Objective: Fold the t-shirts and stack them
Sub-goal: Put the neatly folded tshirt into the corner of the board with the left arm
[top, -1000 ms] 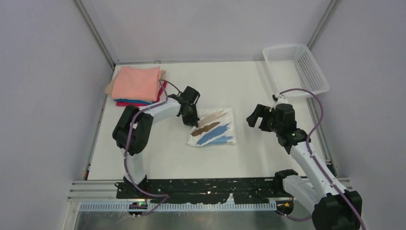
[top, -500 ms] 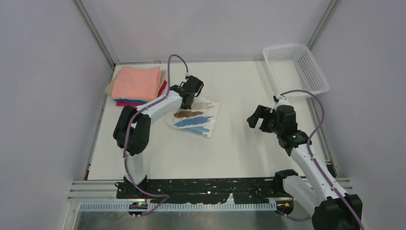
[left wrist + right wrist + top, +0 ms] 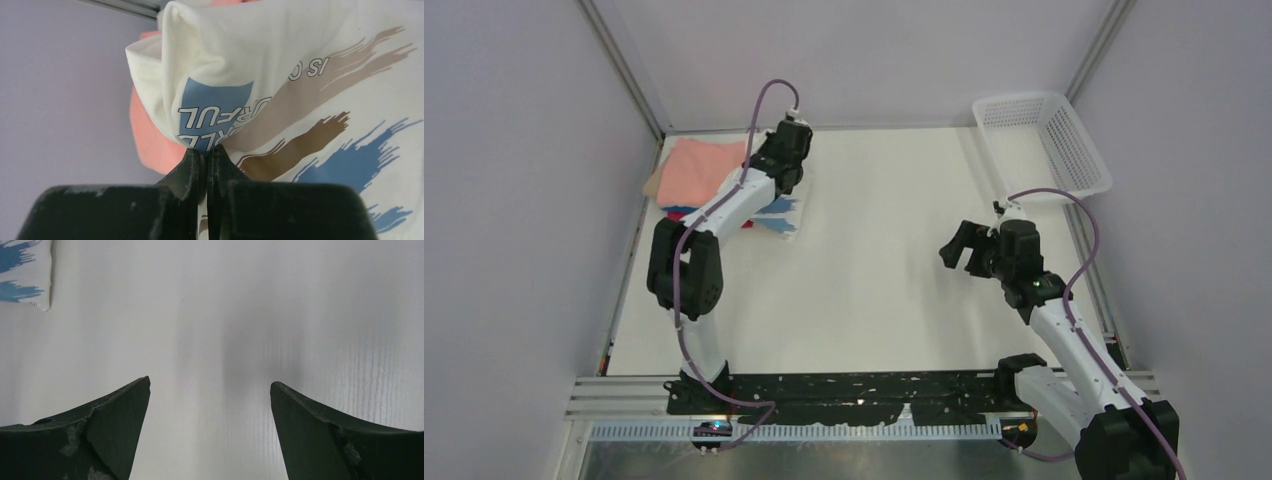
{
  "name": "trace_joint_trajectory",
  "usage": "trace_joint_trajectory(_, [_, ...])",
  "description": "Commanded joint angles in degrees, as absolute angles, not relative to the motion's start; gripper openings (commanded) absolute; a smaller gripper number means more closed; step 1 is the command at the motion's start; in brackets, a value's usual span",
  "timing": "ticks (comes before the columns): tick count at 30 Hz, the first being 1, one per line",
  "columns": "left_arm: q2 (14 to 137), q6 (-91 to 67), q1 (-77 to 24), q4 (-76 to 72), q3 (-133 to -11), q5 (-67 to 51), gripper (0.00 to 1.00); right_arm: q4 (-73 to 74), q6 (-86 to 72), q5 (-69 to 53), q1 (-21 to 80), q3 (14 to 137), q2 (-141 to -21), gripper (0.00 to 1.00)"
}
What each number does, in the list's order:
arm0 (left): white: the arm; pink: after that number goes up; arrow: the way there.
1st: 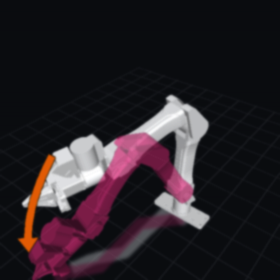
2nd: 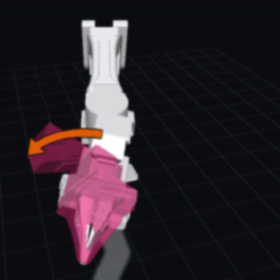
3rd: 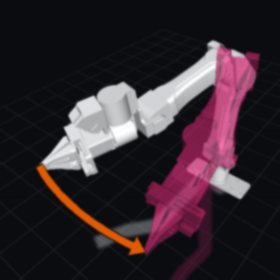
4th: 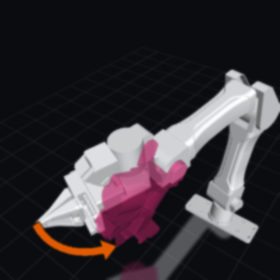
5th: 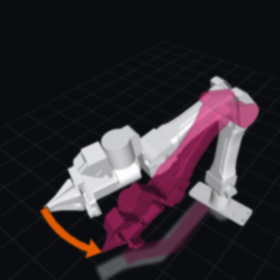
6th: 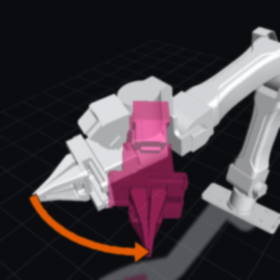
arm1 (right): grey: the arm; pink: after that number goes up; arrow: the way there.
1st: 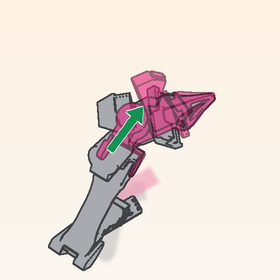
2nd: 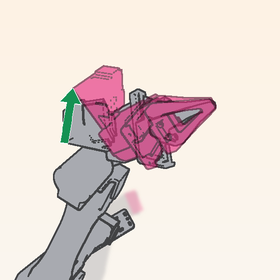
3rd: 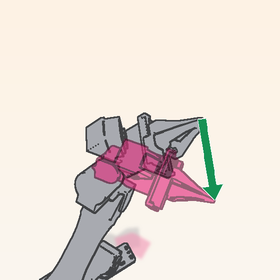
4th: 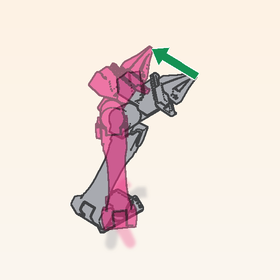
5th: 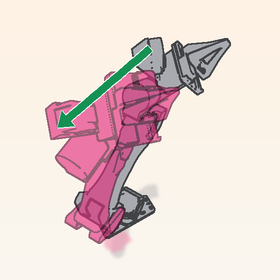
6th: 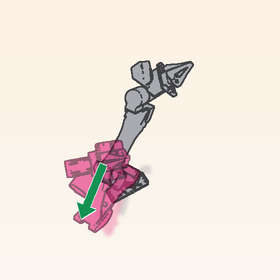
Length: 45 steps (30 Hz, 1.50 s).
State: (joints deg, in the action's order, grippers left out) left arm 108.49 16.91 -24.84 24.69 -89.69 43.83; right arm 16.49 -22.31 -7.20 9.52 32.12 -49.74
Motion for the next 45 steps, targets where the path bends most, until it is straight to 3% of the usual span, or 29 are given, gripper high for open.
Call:
trace_joint_trajectory(1, [103.14, 29.77, -22.03, 13.58, -92.51, 45.96, 0.00, 12.90, -21.42, -7.32, 8.91, 32.06, -50.99, 0.95])
trace_joint_trajectory(11, [101.25, 35.83, -19.86, 14.10, -99.49, 44.40, 0.00, 12.83, -21.54, -6.76, 8.47, 32.35, -53.07, 0.95])
trace_joint_trajectory(27, [90.99, 27.90, -19.82, 24.75, -101.70, 36.02, 0.00, 12.83, -21.95, -6.33, 8.20, 32.37, -53.75, 0.95])
trace_joint_trajectory(45, [101.93, 20.08, -11.50, 29.41, -104.32, 33.20, 0.00, 13.17, -21.97, -4.16, 8.09, 32.51, -54.67, 0.95])
